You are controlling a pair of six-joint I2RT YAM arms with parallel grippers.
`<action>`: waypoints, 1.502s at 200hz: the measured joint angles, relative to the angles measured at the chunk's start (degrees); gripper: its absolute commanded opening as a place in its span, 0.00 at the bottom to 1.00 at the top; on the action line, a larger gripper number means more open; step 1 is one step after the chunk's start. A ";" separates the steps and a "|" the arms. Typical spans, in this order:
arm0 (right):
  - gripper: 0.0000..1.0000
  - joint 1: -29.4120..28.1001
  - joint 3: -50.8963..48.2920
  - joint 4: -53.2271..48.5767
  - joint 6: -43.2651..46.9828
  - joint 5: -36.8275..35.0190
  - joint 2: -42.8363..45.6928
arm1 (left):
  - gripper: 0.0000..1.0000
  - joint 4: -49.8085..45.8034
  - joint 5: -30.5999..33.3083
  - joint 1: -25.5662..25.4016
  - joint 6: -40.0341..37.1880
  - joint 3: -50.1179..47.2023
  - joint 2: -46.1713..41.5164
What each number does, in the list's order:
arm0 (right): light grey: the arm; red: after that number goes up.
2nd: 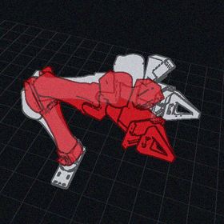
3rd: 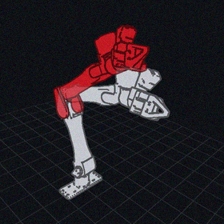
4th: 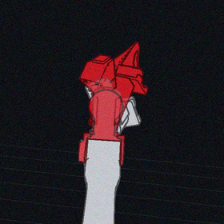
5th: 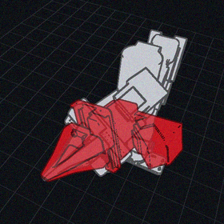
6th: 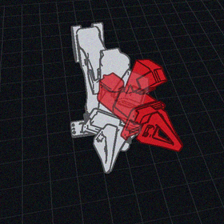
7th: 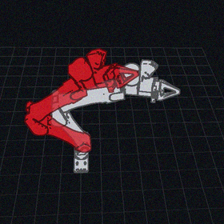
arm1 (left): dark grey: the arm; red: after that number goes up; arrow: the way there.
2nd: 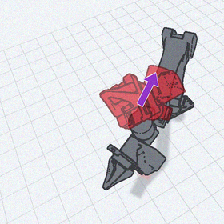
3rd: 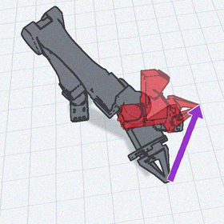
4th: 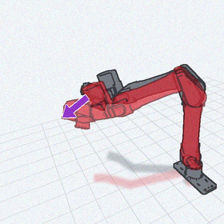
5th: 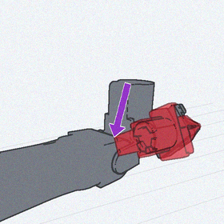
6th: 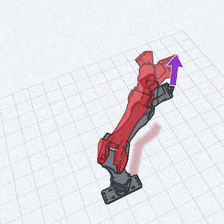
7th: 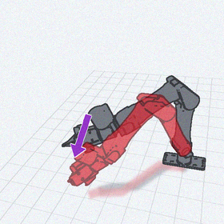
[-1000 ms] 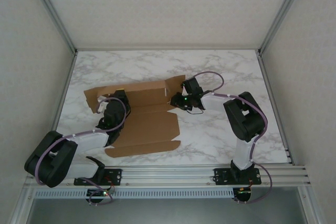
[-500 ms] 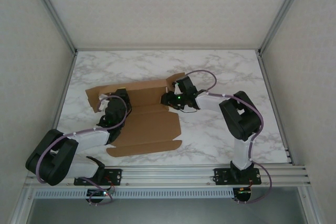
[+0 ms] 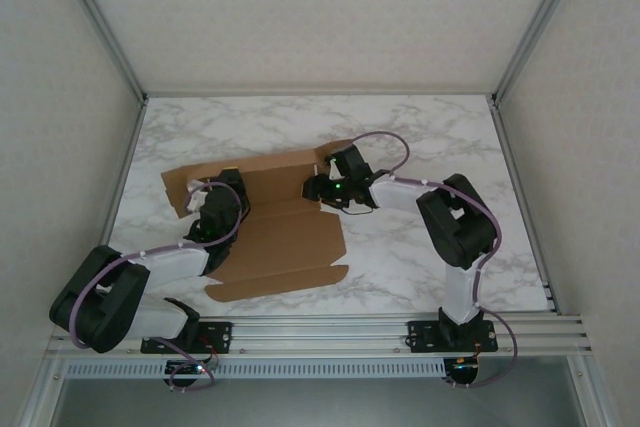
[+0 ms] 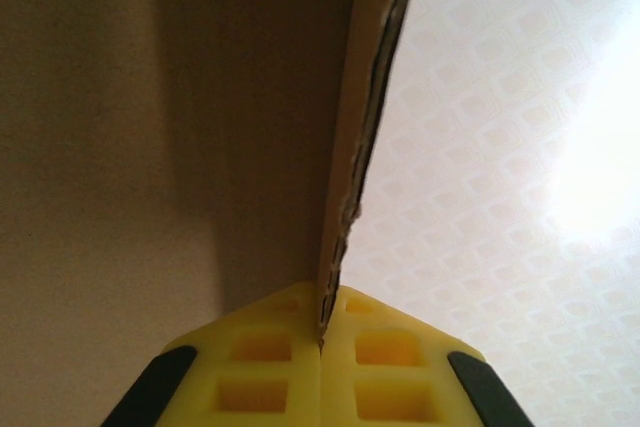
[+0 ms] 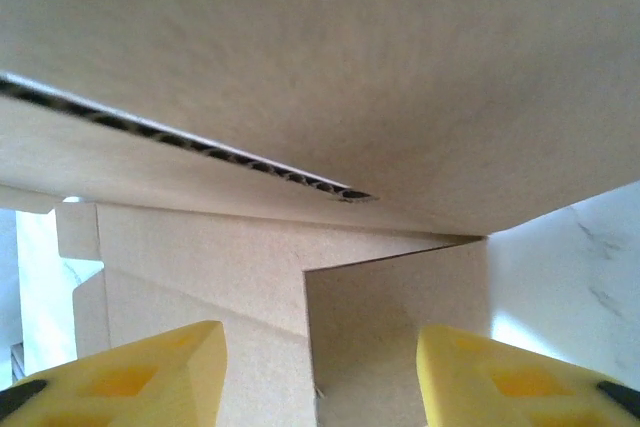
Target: Fold the paper box
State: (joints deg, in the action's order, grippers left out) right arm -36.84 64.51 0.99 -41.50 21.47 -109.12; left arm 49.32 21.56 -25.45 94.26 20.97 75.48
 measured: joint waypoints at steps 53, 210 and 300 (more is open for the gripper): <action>0.56 3.28 -5.20 -4.39 4.48 -1.73 9.94 | 0.00 -1.27 -1.75 0.00 -1.31 0.09 -0.70; 0.70 8.66 -8.90 -13.75 56.13 -15.74 30.36 | 0.00 -7.19 -4.04 -1.51 -7.50 1.44 -4.22; 0.68 20.09 1.88 -23.04 69.94 11.58 18.64 | 0.00 -7.98 -5.44 -1.57 -8.39 2.10 -4.20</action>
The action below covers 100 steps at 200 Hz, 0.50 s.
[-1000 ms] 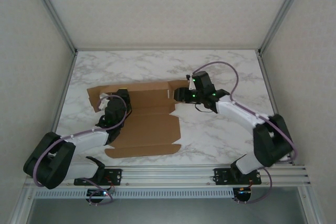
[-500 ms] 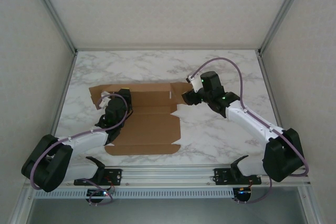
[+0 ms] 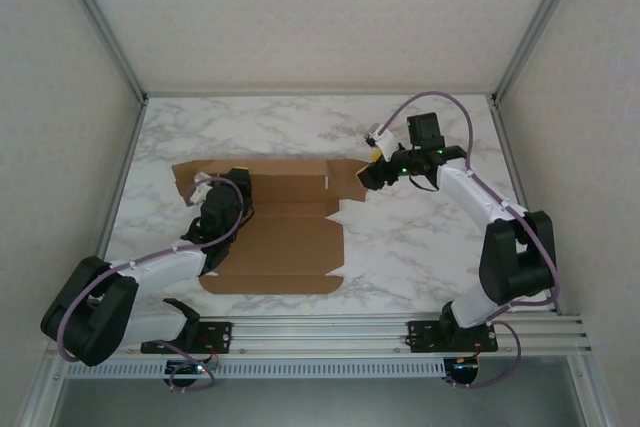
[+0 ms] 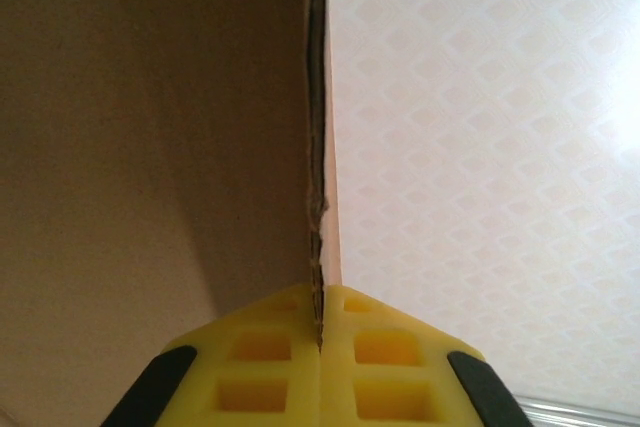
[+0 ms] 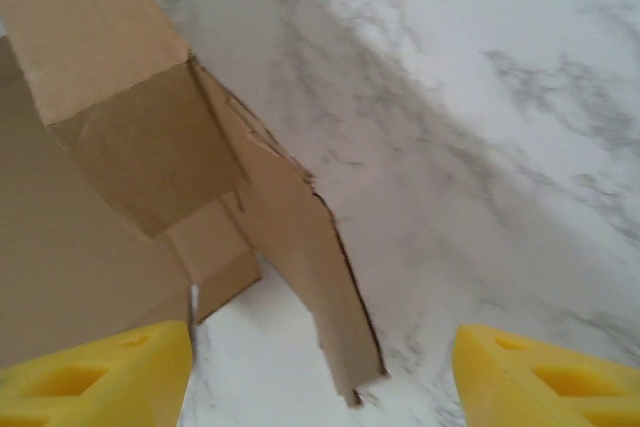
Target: Fold the paper box
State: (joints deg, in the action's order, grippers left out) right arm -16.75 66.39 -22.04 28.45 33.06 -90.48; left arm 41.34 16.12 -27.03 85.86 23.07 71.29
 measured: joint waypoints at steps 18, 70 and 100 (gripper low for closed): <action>0.64 0.00 0.35 -0.83 1.03 1.31 -2.40 | 0.00 -0.09 -0.20 -0.17 0.00 0.13 0.00; 0.44 -0.15 1.38 -1.62 1.55 0.83 -5.55 | 0.00 -0.11 -0.52 -0.31 -0.22 0.20 0.02; 0.22 -0.68 1.42 -1.31 1.86 -0.48 -5.55 | 0.00 -0.09 -0.52 -0.31 -0.22 0.20 0.11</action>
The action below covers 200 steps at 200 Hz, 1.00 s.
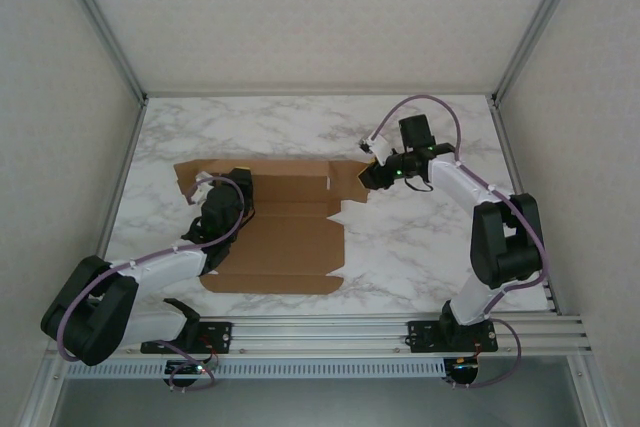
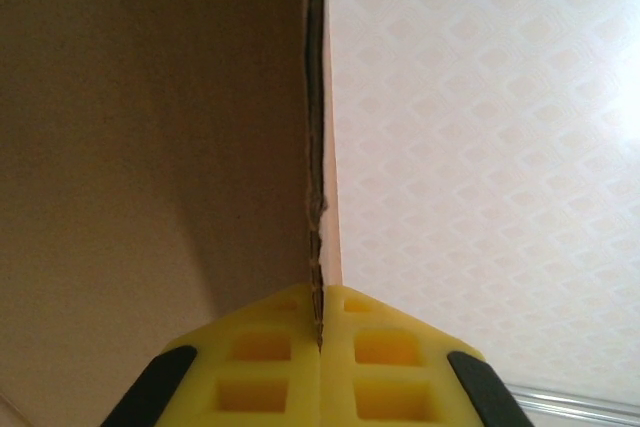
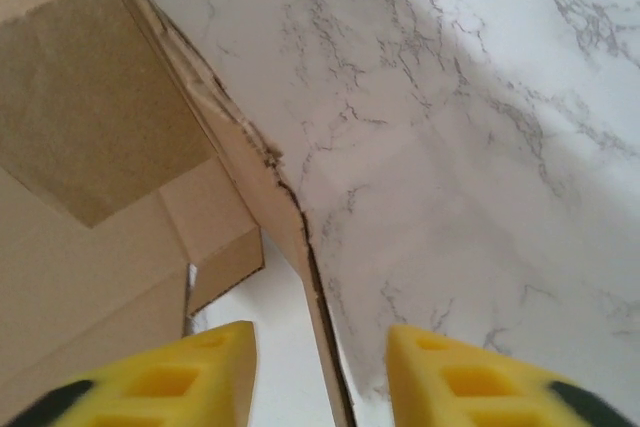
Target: Fold the paper box
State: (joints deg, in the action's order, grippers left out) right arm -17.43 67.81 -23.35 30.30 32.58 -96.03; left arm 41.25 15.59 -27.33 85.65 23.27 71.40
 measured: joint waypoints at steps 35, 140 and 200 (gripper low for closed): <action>0.14 -1.62 0.00 0.76 -1.25 -2.51 0.02 | 0.00 0.00 0.00 -0.02 0.00 0.02 0.02; 0.09 -16.20 -1.57 6.19 -31.78 -36.11 2.16 | 0.00 -1.46 1.33 -0.76 0.09 1.49 0.66; 0.17 -17.81 4.92 -0.02 -64.24 -43.39 0.11 | 0.00 -1.46 1.57 -2.01 0.74 2.56 0.66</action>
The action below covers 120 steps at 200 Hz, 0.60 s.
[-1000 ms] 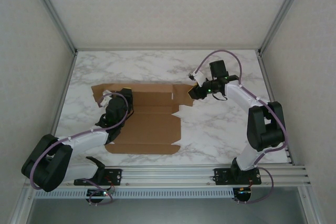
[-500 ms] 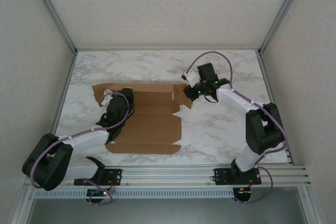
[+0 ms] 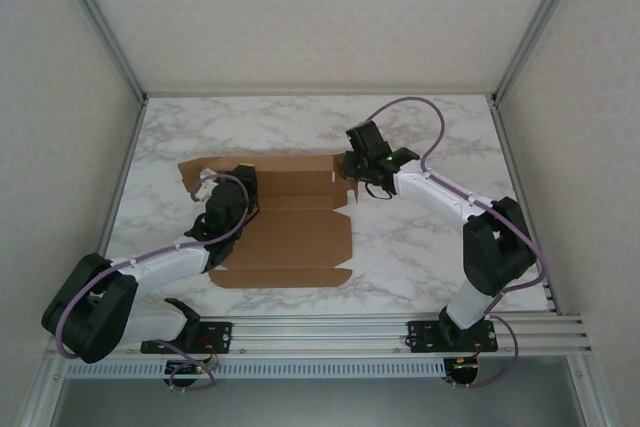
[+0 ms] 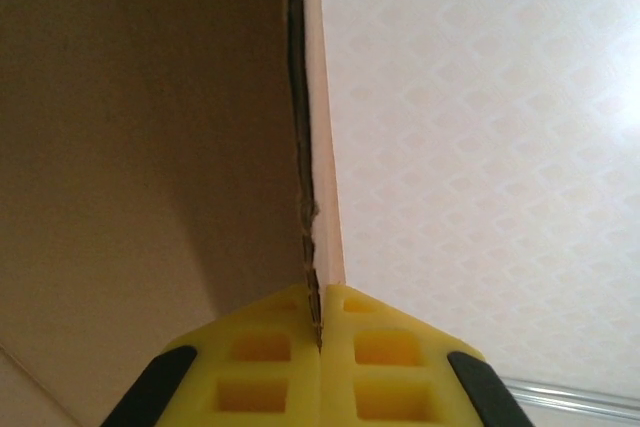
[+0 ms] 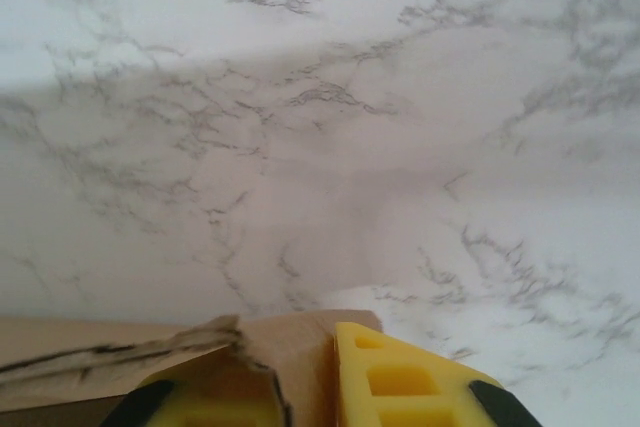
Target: Fold the paper box
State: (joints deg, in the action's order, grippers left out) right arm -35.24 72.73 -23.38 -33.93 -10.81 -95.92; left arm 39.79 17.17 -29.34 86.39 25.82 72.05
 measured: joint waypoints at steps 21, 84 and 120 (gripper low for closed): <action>0.21 -0.24 1.75 -1.14 -7.93 1.05 -1.66 | 0.00 -0.02 0.87 0.02 0.00 0.11 0.00; 0.43 -0.59 1.88 -0.92 -19.26 4.66 -2.45 | 0.00 -1.09 2.25 -0.20 -0.02 0.13 0.02; 0.56 -0.17 1.77 -1.05 -14.08 5.31 0.35 | 0.00 -1.51 2.32 -0.26 -0.04 0.13 0.00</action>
State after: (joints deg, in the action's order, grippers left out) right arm -35.42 74.50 -24.43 -48.01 -5.50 -95.57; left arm 38.28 19.49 -29.61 86.35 25.96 72.05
